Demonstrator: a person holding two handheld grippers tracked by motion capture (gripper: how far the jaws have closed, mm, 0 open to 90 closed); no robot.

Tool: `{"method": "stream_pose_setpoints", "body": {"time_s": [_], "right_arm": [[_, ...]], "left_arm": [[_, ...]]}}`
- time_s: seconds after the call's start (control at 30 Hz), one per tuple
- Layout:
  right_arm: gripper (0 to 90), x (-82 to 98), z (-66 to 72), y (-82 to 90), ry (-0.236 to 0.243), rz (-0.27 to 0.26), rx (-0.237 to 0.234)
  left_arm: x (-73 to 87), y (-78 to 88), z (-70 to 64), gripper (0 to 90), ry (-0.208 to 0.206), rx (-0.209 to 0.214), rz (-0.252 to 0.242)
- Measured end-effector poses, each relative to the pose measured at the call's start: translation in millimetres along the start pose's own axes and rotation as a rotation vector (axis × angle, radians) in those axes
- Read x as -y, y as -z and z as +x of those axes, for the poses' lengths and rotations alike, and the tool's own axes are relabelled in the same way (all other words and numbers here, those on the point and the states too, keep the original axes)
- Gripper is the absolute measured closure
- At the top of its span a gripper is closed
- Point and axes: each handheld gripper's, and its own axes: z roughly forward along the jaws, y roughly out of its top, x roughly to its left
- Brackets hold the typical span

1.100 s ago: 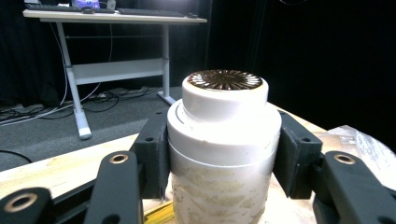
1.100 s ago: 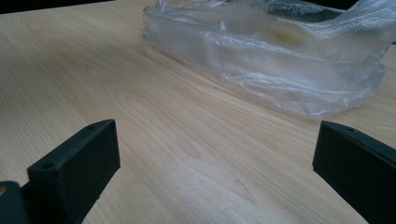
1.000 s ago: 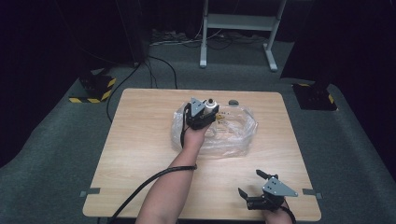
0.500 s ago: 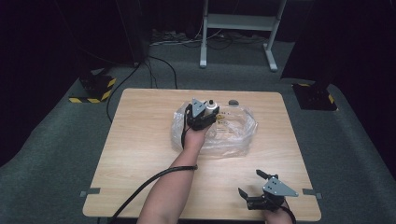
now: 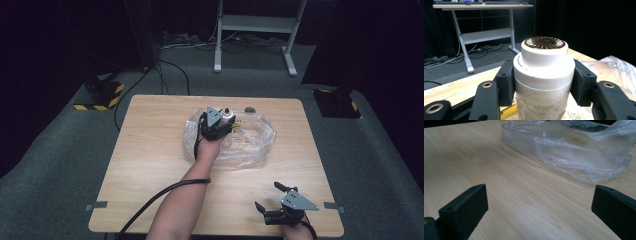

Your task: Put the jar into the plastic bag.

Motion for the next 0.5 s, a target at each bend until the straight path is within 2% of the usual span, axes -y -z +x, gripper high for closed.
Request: {"method": "stream_pose_setpoints", "body": {"time_s": [0.17, 0.37, 0.5], "right_arm": [[0.4, 0.1, -0.1, 0.2, -0.002, -0.001, -0.001], [0.4, 0.2, -0.5, 0.3, -0.008, -0.002, -0.001], [0.4, 0.2, -0.2, 0.3, -0.008, -0.002, -0.001]], "left_arm": [[1.2, 0.9, -1.3, 45.7, -0.015, 0.005, 0.003], [2.8, 0.6, 0.8, 44.6, 0.011, 0.026, 0.011], [4.1, 2.5, 4.0, 32.0, 0.034, 0.048, 0.03]]}}
